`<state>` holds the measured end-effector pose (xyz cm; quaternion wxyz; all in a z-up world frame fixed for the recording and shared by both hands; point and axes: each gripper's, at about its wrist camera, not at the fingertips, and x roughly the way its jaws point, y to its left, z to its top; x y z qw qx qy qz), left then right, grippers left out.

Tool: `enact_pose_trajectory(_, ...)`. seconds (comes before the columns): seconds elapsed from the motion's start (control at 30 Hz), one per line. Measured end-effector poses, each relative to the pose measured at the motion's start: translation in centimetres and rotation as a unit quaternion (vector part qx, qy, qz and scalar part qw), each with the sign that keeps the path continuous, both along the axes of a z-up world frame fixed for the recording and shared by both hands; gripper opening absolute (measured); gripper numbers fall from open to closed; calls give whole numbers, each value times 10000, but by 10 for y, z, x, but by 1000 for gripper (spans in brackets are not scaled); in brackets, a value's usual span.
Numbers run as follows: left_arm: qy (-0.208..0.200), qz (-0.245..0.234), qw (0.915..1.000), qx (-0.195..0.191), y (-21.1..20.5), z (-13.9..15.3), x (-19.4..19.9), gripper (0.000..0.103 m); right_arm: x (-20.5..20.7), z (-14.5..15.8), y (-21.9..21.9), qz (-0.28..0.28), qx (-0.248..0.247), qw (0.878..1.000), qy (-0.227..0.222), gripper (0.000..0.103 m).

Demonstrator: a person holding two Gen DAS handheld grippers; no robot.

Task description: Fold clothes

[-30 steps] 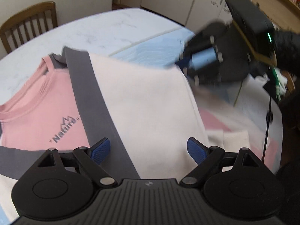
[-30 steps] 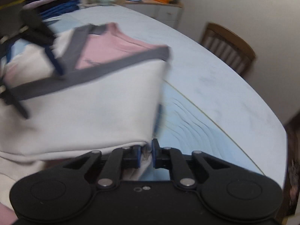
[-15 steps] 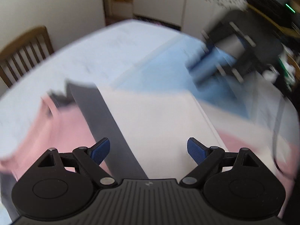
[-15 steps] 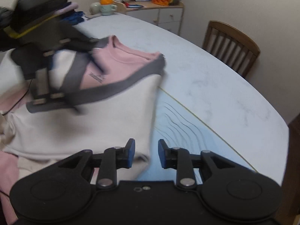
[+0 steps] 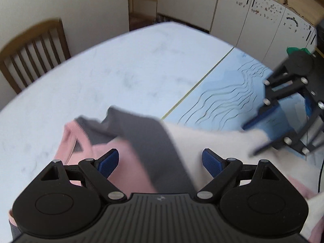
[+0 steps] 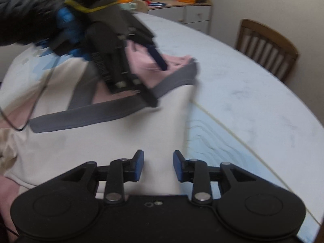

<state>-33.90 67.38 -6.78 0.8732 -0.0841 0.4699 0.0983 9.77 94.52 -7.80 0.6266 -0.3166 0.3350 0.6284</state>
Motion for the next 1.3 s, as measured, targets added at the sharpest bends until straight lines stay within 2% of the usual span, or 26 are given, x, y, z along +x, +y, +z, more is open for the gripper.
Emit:
enact_pose_trajectory(0.07, 34, 49, 9997, -220, 15, -2, -1, 70, -6, -6, 5, 124, -45, 9999, 54, 103)
enact_pose_trajectory(0.1, 44, 80, 9993, -352, 23, -2, -1, 52, -6, -9, 6, 110, -77, 9999, 87, 103)
enact_pose_trajectory(0.13, 45, 79, 9992, -391, 29, -1, -4, 46, -6, -12, 7, 92, -103, 9998, 120, 103)
enact_pose_trajectory(0.17, 39, 57, 9993, -368, 34, 1, -8, 46, -6, -14, 7, 59, -112, 9998, 153, 103)
enact_pose_trajectory(0.23, 57, 20, 9995, -304, 42, 3, -14, 37, -5, -17, 7, -6, -128, 9997, 217, 103)
enact_pose_trajectory(0.3, 142, 0, 9997, -197, 49, -2, -16, 33, -7, -20, 4, -71, -132, 9996, 258, 103)
enact_pose_trajectory(0.5, -248, -18, 9997, 25, 46, -15, 4, 28, -5, -20, 4, -176, -103, 9994, 297, 103)
enact_pose_trajectory(0.6, -384, 182, 9987, 289, 50, -20, 22, 28, -6, -20, 8, -234, -145, 9992, 289, 103)
enact_pose_trajectory(0.7, -660, 474, 9967, 45, 64, -24, 31, 29, -7, -21, 7, -377, -131, 9988, 279, 103)
enact_pose_trajectory(0.93, -973, 923, 9909, -96, 70, -27, 40, 29, -11, -19, -3, -629, -151, 9975, 291, 103)
enact_pose_trajectory(1.13, -900, 1078, 9901, -57, 68, -25, 40, 28, -20, -19, -23, -980, -310, 9946, 145, 103)
enact_pose_trajectory(1.23, -828, 1158, 9898, -68, 65, -12, 22, 28, -19, -13, -35, -1218, -360, 9913, 354, 103)
enact_pose_trajectory(1.3, -776, 1212, 9896, -78, 63, -3, 8, 30, -21, -5, -39, -1205, -462, 9913, 264, 103)
